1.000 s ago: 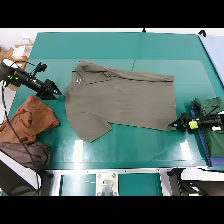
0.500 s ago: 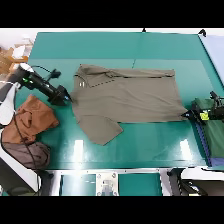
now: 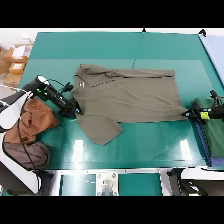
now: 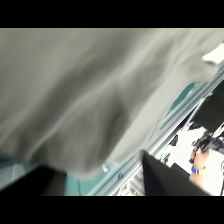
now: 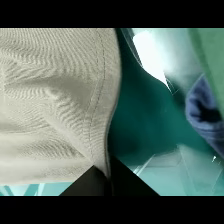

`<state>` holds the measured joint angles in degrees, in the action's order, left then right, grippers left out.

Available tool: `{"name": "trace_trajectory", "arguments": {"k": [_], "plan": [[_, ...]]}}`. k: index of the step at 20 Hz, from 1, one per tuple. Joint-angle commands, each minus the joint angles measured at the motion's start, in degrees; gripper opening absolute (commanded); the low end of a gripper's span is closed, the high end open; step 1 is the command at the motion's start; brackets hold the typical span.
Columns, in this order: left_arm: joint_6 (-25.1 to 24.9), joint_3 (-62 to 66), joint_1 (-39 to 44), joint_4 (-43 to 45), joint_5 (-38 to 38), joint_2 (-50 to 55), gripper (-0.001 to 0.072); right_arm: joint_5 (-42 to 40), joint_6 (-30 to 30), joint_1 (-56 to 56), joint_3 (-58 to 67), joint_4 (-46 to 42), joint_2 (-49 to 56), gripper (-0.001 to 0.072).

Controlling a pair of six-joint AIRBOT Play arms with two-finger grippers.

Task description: Fold the shirts.

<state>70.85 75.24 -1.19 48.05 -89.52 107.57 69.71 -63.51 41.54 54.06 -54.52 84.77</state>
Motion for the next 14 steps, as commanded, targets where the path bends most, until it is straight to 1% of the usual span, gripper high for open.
{"name": "trace_trajectory", "arguments": {"k": [1, 3, 4, 5, 7, 8, 9, 11, 12, 13, 14], "plan": [[0.66, -3.74, 2.43, 0.04, 5.79, -0.2, 0.0309, 0.2, 0.13, -0.02, 0.07, 0.09, 0.02, 0.0014], [0.72, -4.68, 2.25, 0.11, 6.51, -0.63, 0.0293, 0.37, 0.13, 0.0, 0.07, 0.09, 0.02, 0.0014], [0.7, -4.72, 1.9, 0.85, 7.04, -1.77, 0.0149, 0.37, 0.13, -0.02, 0.07, 0.07, 0.02, 0.0014], [0.76, -4.7, 1.53, 1.9, 7.69, -3.32, 0.0117, 0.37, 0.13, 0.0, 0.07, 0.07, 0.02, 0.0014], [1.49, -4.72, 0.68, 5.62, 8.15, -6.62, 0.0118, 0.37, 0.13, 0.0, 0.07, 0.07, 0.02, 0.0014], [2.8, -4.72, 0.46, 8.28, 7.69, -7.76, 0.0173, 0.52, 0.13, 0.0, 0.04, 0.07, 0.02, 0.0014], [4.09, -5.73, 0.11, 9.94, 7.8, -8.96, 0.0295, 0.74, 0.13, 0.0, 0.0, 0.07, 0.02, 0.0014], [4.02, -11.15, -0.22, 8.59, 11.93, -12.57, 0.031, 0.74, 0.13, 0.0, -0.04, 0.07, 0.02, 0.0014], [3.39, -14.91, -0.22, 7.13, 15.21, -14.73, 0.0398, 0.74, 0.13, 0.0, -0.04, 0.09, 0.02, 0.0014], [3.23, -18.03, -0.22, 6.73, 17.86, -16.76, 0.0506, 0.76, 0.11, 0.0, -0.04, 0.09, 0.02, 0.0014], [3.26, -20.35, -0.24, 7.39, 20.24, -18.58, 0.0508, 0.79, 0.13, 0.0, -0.04, 0.09, 0.02, 0.0014]]}}
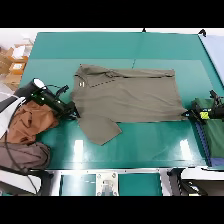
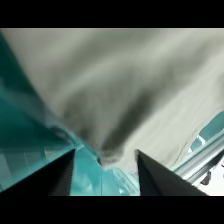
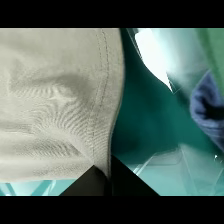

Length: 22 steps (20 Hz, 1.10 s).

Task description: Fold the shirts.

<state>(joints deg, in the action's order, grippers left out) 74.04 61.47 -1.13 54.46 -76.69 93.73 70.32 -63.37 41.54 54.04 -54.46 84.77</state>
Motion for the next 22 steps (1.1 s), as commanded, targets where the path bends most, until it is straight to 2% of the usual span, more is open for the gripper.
{"name": "trace_trajectory", "arguments": {"k": [1, 3, 7, 10, 13, 14, 15, 16, 17, 18, 20, 22], "plan": [[0.07, -8.5, -0.31, 1.16, 10.29, -6.54, 0.0507, 0.24, -0.02, -0.02, -0.02, 0.02, 0.02, 0.0014], [1.05, -10.49, -0.28, 0.57, 16.81, -9.18, 0.0506, 0.68, -0.02, 0.0, -0.02, 0.42, 0.02, 0.0014], [2.14, -10.43, -0.28, -2.8, 22.03, -9.57, 0.0497, 0.72, -0.02, -0.02, -0.02, 0.46, 0.02, 0.0014], [-1.18, -10.47, 0.13, -8.66, 19.74, -8.87, 0.0496, 0.61, -0.02, -0.02, -0.02, 0.48, 0.02, 0.0014], [-1.53, -11.19, 0.13, -8.66, 13.35, -8.72, 0.0496, 0.59, -0.02, -0.02, -0.02, 0.76, 0.02, 0.0014], [-1.57, -11.98, 0.13, -8.68, 13.11, -8.72, 0.0474, 0.61, -0.02, -0.02, -0.02, 1.31, 0.02, 0.0013], [-2.21, -13.18, 0.13, -9.75, 13.77, -8.72, 0.0408, 0.63, -0.02, -0.02, -0.02, 1.68, 0.02, 0.0013], [-3.52, -14.78, 0.13, -12.33, 15.08, -8.72, 0.0406, 0.85, -0.04, -0.02, -0.02, 1.97, 0.02, 0.0014], [-5.9, -16.0, 0.13, -15.28, 15.8, -8.72, 0.0271, 1.14, -0.09, -0.02, -0.02, 1.97, 0.0, 0.0014], [-8.41, -16.11, 0.11, -16.04, 16.04, -8.72, 0.0037, 1.31, -0.63, 0.0, -0.02, 1.95, 0.0, 0.0014], [-8.48, -14.86, -0.83, -15.19, 18.16, -9.03, 0.0026, 2.29, -0.68, 0.0, -0.02, 2.34, -0.46, 0.0014], [-8.37, -12.76, -2.89, -15.04, 17.11, -9.09, 0.0025, 3.02, -0.68, 0.0, 0.0, 3.13, -1.62, 0.0014]]}}
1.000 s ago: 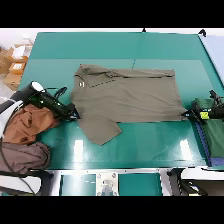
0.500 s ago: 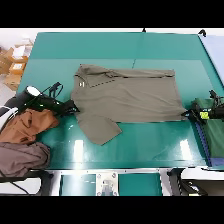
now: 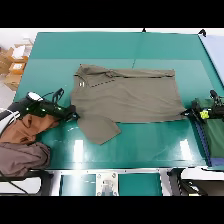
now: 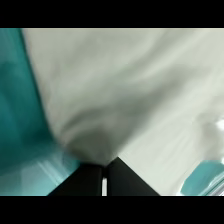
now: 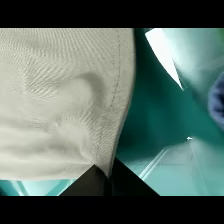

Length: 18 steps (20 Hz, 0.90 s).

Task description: Fold the shirts.

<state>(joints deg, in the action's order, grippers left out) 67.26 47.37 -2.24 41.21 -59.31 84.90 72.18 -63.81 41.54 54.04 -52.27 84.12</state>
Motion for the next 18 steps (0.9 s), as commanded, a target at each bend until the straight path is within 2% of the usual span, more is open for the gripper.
{"name": "trace_trajectory", "arguments": {"k": [1, 3, 7, 11, 16, 18], "plan": [[-1.84, 2.58, -2.6, -1.7, -1.97, -0.28, 0.0025, 1.44, -0.24, 0.0, 0.0, 1.53, -1.97, 0.0014], [-1.79, 5.75, -3.69, -1.01, -5.27, -1.4, 0.0025, 1.99, -0.15, 0.0, 0.07, 5.97, -5.31, 0.0013], [-1.81, 17.66, -3.69, -1.33, -8.92, -11.37, 0.0025, 5.07, 1.51, 0.0, 4.96, 22.73, -16.31, 0.0014], [-1.77, 42.47, -3.67, -1.4, -9.51, -25.75, 0.0025, 4.92, -0.15, 1.25, 21.33, 32.13, -28.81, 0.0014], [-1.75, 77.13, -3.69, 0.0, -8.87, -32.04, 0.0026, -3.5, -0.74, 6.21, 42.91, 33.77, -38.97, 0.0014], [-1.11, 82.64, -3.69, 2.05, -8.92, -32.7, 0.0026, -4.9, -0.94, 6.23, 48.35, 33.2, -39.89, 0.0014]]}}
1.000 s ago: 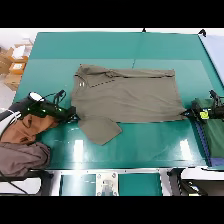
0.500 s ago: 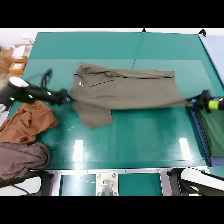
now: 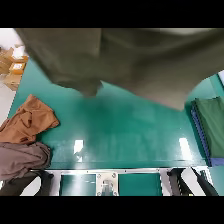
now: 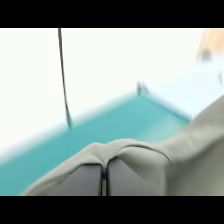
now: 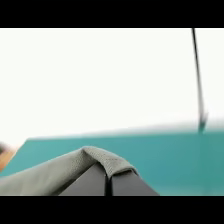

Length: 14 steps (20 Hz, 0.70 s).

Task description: Fold the shirts.

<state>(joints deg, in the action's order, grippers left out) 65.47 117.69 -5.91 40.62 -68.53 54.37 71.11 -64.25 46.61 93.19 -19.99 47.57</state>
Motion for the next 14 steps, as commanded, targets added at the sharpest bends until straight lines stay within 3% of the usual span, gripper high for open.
{"name": "trace_trajectory", "arguments": {"k": [1, 5, 9, 14], "plan": [[1.62, 11.87, -0.02, 4.09, -0.11, -2.91, 0.0026, -3.8, -1.53, 1.16, 10.95, -0.13, -3.43, 0.0014], [4.72, 2.36, -0.02, 7.19, -3.52, -3.19, 0.0026, -2.54, -3.26, 1.05, 8.74, -5.2, -3.21, 0.0014], [4.46, -14.14, 0.0, 6.95, -3.26, 0.68, 0.0026, -3.85, -0.7, -5.92, -7.82, -5.29, -1.16, 0.0015], [-2.51, -28.39, 1.03, 0.57, -0.79, 17.62, 0.0026, -15.26, 5.05, -16.98, -31.23, -7.74, 9.68, 0.0014]]}}
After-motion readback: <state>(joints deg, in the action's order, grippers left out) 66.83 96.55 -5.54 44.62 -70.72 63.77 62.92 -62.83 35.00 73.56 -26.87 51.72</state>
